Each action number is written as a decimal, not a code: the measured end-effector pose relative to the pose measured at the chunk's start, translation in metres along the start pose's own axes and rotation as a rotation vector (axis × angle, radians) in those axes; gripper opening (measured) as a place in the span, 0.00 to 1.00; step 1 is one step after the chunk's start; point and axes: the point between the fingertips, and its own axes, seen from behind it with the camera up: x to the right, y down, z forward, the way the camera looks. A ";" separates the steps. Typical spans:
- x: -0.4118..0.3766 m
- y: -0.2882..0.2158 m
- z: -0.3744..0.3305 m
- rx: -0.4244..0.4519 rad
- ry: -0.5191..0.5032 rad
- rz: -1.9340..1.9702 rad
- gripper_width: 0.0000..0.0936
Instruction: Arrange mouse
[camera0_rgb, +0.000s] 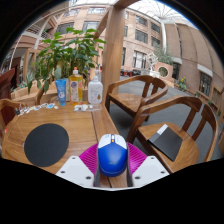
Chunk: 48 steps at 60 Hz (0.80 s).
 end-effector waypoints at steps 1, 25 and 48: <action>0.000 -0.011 -0.002 0.022 -0.003 0.003 0.40; -0.189 -0.117 -0.002 0.170 -0.283 -0.047 0.40; -0.252 0.014 0.041 -0.106 -0.308 -0.121 0.55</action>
